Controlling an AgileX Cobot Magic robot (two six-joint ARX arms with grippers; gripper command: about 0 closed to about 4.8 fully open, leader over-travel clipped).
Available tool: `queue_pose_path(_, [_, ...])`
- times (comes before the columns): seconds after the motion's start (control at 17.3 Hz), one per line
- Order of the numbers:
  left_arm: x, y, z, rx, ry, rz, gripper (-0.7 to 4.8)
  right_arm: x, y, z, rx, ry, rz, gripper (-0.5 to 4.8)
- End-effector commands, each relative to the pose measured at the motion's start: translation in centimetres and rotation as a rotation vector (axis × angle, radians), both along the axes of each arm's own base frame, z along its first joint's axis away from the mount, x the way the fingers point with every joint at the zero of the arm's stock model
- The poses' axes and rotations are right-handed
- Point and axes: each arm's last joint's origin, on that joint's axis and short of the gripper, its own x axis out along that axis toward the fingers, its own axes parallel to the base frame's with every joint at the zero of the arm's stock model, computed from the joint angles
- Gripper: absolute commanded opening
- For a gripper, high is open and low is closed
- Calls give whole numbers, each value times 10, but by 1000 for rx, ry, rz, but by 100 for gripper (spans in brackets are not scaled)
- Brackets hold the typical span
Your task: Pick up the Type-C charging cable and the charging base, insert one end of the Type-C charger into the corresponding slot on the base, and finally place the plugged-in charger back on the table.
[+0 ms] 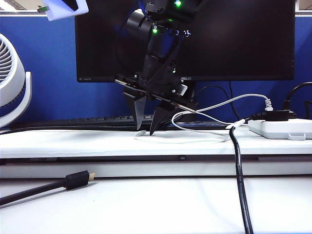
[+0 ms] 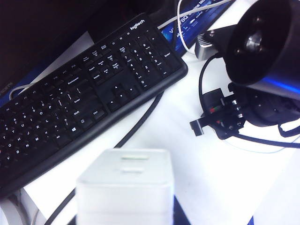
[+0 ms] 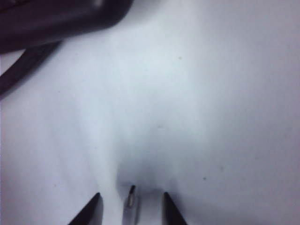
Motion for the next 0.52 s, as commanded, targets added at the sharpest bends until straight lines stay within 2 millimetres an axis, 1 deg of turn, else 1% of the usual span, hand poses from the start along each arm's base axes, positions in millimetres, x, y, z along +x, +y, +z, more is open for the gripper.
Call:
queue_pose_path(0.06, [-2,0,5,-16,-23,-3,-6,-6,3,-10,-22,67,5,174])
queue_pose_path(0.29, [-2,1,5,-17,-22,-4,-6,-9,8,-3,-59,44,-1,177])
queue_pose_path(0.52, [-2,-1,5,-45,-11,-31,-6,-5,3,0,-96,52,-22,179])
